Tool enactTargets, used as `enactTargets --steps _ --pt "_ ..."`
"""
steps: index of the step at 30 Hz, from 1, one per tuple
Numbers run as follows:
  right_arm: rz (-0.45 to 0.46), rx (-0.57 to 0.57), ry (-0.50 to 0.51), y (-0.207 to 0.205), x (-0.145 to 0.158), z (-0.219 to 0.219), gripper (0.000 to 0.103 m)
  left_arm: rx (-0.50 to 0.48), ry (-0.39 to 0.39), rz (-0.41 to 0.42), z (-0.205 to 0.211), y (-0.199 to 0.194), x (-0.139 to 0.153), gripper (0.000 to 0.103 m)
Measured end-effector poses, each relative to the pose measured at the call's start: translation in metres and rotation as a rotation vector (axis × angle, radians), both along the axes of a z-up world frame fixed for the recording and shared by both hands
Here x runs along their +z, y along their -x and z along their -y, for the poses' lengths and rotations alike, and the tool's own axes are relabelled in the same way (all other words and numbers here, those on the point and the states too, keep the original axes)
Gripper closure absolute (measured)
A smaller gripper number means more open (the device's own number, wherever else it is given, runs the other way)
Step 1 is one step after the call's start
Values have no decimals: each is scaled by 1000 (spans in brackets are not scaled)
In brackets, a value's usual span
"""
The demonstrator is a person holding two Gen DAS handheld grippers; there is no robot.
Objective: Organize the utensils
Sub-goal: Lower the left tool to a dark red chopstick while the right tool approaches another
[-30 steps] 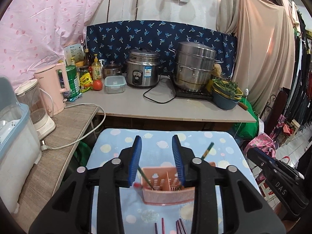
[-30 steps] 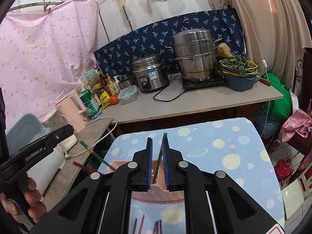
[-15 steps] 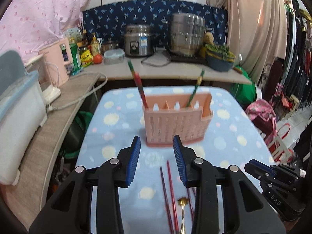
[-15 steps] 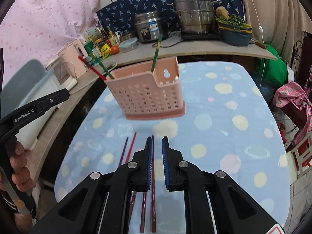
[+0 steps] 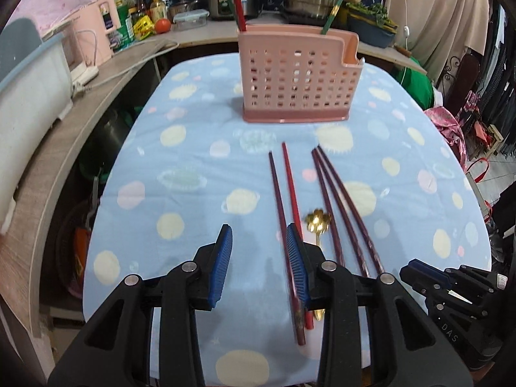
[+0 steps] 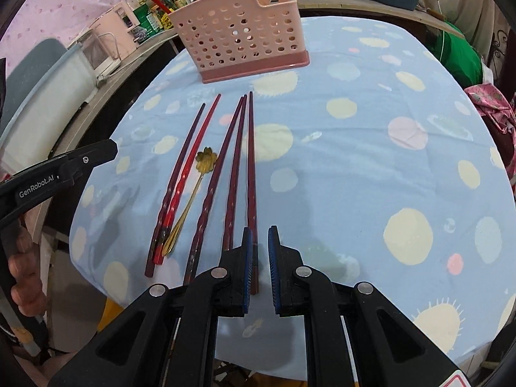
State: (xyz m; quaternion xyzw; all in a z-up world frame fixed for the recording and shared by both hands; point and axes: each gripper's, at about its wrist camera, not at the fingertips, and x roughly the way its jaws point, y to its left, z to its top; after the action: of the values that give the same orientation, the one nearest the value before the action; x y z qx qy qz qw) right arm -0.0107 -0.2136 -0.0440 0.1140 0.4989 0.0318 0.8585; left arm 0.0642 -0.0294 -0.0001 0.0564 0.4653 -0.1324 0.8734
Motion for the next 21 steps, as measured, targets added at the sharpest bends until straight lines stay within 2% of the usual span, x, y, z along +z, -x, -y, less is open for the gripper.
enactTargets --steps 15,17,21 --pt "-46 22 17 5 -21 -11 92 7 -5 -94 -8 17 -33 64" --pt "-44 22 25 6 -21 -12 91 7 -4 -102 -8 19 -35 58" --pt "-44 19 44 7 -22 -14 95 -4 -3 -120 -7 25 -41 54"
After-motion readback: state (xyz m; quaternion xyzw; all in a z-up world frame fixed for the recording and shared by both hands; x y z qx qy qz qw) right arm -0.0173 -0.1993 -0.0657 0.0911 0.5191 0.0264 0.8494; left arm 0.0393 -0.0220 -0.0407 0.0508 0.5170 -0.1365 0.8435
